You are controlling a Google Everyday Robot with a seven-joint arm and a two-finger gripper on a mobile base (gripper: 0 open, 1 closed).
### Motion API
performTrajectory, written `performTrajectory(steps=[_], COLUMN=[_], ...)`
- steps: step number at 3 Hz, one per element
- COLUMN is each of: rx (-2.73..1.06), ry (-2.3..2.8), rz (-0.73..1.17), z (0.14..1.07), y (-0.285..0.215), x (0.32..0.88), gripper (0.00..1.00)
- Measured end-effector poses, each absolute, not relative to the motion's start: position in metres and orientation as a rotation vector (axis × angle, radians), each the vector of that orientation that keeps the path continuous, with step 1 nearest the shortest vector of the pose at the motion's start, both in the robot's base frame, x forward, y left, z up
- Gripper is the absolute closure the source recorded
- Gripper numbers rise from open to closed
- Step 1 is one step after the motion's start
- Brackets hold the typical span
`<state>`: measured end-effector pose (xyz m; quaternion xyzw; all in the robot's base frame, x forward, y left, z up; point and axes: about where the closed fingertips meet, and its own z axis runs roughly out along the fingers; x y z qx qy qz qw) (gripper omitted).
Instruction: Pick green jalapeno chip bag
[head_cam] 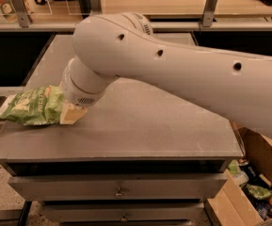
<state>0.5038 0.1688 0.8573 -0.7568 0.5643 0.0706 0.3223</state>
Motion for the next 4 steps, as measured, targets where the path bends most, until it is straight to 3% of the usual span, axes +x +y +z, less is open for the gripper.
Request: performTrajectory(steps=[2, 3, 4], rx=[-2.008, -1.995, -1.96], ry=[1.487, 1.479, 1.447], rz=[0.151, 0.132, 0.11], z=[0.853, 0.86, 0.879], y=[0.172, 0.169, 0.162], x=[0.502, 0.502, 0.505], gripper=[0.87, 1.0, 1.0])
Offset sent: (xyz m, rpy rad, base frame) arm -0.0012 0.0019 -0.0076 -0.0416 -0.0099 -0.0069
